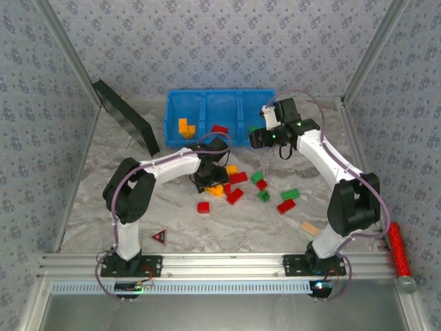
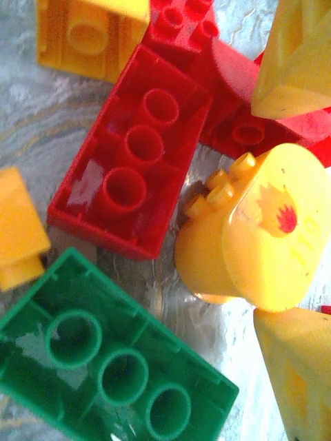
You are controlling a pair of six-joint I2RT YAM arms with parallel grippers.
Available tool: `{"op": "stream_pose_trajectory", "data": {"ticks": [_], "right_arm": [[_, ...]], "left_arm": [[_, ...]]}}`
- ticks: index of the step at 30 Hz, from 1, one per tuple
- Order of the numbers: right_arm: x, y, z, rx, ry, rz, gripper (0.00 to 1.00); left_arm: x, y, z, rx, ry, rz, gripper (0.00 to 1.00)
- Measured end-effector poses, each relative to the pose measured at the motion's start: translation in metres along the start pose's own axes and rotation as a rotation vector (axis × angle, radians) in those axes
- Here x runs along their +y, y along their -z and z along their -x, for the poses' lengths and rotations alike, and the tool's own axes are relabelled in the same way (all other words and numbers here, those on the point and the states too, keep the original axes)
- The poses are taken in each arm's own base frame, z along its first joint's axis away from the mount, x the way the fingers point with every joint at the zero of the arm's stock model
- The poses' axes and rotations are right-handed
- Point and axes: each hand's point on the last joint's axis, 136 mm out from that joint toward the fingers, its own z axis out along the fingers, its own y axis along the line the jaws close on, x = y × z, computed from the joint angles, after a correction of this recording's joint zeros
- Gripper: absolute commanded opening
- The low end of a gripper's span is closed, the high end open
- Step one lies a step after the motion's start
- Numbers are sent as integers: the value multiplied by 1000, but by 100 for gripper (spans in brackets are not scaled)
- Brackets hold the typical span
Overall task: Sort the legos into containers by color
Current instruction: Pick up the lego from the center of the table.
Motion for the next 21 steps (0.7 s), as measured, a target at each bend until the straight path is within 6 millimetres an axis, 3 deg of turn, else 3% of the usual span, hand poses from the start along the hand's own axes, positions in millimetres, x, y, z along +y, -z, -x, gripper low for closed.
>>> {"op": "stream_pose_trajectory", "data": {"ticks": [7, 13, 21], "right_arm": [[-3, 8, 9, -50, -3, -5, 69], [-10, 8, 10, -58, -14, -15, 69], [-8, 16, -11, -40, -41, -1, 69]], "left_arm": [[14, -9, -3, 15, 52, 68, 64], [15, -12, -4, 21, 75, 76, 51], [16, -11, -6, 36, 73, 60, 34]]}}
